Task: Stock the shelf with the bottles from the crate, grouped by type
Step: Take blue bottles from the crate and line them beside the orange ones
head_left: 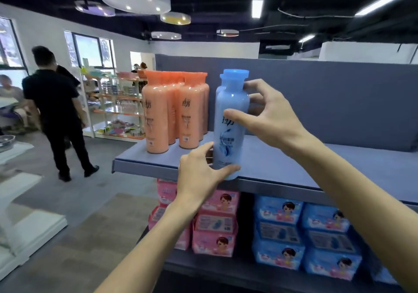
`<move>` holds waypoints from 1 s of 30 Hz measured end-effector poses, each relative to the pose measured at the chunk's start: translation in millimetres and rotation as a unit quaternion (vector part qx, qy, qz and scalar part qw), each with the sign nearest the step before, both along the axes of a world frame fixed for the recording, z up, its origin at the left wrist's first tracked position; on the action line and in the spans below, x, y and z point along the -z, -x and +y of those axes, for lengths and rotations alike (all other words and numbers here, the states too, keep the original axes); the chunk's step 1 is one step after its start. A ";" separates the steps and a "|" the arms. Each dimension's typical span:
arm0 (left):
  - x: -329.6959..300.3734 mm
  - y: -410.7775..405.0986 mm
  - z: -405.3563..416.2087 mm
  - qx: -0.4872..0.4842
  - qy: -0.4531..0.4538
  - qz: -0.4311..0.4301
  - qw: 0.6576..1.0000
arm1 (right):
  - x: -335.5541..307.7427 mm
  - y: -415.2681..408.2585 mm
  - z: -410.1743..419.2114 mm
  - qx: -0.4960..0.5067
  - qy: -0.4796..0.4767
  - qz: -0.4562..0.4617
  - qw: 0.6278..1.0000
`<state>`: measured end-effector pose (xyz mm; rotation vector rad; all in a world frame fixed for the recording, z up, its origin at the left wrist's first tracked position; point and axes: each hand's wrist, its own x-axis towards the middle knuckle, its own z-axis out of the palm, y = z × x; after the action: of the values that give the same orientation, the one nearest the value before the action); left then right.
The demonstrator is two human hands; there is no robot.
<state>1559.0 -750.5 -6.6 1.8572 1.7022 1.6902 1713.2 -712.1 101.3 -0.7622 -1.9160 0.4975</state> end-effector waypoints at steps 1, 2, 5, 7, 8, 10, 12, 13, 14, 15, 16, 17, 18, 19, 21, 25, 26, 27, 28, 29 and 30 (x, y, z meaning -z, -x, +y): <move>-1.5 1.9 5.4 -0.001 0.012 -0.001 1.000 | 0.1 3.6 5.8 0.005 0.006 -0.007 1.000; -1.9 3.7 10.4 -0.002 0.024 -0.003 1.000 | 0.6 6.7 11.7 0.007 0.014 -0.012 1.000; -0.5 8.9 22.8 -0.010 0.053 0.007 0.999 | 3.2 14.3 28.0 0.005 0.041 -0.012 0.999; -0.7 12.0 29.9 -0.024 0.062 0.018 0.998 | 4.1 18.3 37.3 0.012 0.048 -0.013 0.999; -1.2 13.3 33.4 -0.030 0.067 0.022 0.997 | 4.6 20.2 41.4 0.017 0.046 -0.016 0.999; -3.1 14.8 40.1 -0.034 0.078 0.023 0.996 | 5.2 23.9 48.7 0.029 0.037 -0.022 0.999; -3.8 15.9 47.1 -0.034 0.087 0.021 0.995 | 5.1 27.4 55.1 0.040 0.031 -0.029 0.998; -3.8 16.6 51.0 -0.035 0.089 0.019 0.995 | 4.9 28.8 58.7 0.043 0.030 -0.033 0.998; -3.8 17.4 55.1 -0.036 0.092 0.018 0.995 | 4.5 30.1 62.7 0.046 0.031 -0.038 0.998; -4.1 18.1 59.7 -0.038 0.095 0.017 0.995 | 3.9 31.2 66.9 0.048 0.033 -0.043 0.997; -4.4 18.7 64.7 -0.038 0.099 0.018 0.994 | 3.5 32.2 71.3 0.051 0.035 -0.047 0.997; -4.9 19.1 70.1 -0.038 0.103 0.020 0.994 | 3.3 33.3 75.7 0.053 0.039 -0.050 0.997; -5.4 19.6 75.3 -0.037 0.105 0.020 0.994 | 3.3 34.5 80.3 0.055 0.043 -0.051 0.996; -6.3 19.9 80.7 -0.036 0.107 0.019 0.993 | 3.5 35.8 84.9 0.056 0.046 -0.051 0.996; -8.3 20.9 91.4 -0.038 0.112 0.020 0.993 | 3.4 38.9 93.8 0.058 0.051 -0.055 0.996; -13.3 24.8 111.3 -0.044 0.143 0.034 0.988 | 1.7 44.3 109.0 0.068 0.061 -0.067 0.994; -14.3 26.0 115.6 -0.043 0.151 0.037 0.987 | 1.9 45.2 112.0 0.071 0.062 -0.068 0.993; -15.1 27.3 119.7 -0.041 0.157 0.039 0.986 | 2.5 46.0 114.5 0.074 0.061 -0.069 0.993; -15.3 28.7 123.2 -0.038 0.163 0.039 0.985 | 3.4 46.8 117.2 0.075 0.059 -0.069 0.993; -15.4 30.1 126.1 -0.035 0.168 0.040 0.984 | 4.3 47.7 119.8 0.077 0.058 -0.069 0.993; -15.4 31.5 128.3 -0.034 0.171 0.042 0.984 | 4.7 48.5 121.9 0.079 0.058 -0.070 0.993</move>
<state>1527.5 -622.2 8.8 1.7490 1.9607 1.2523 1664.7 -590.2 96.6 -1.0400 -1.9475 0.4710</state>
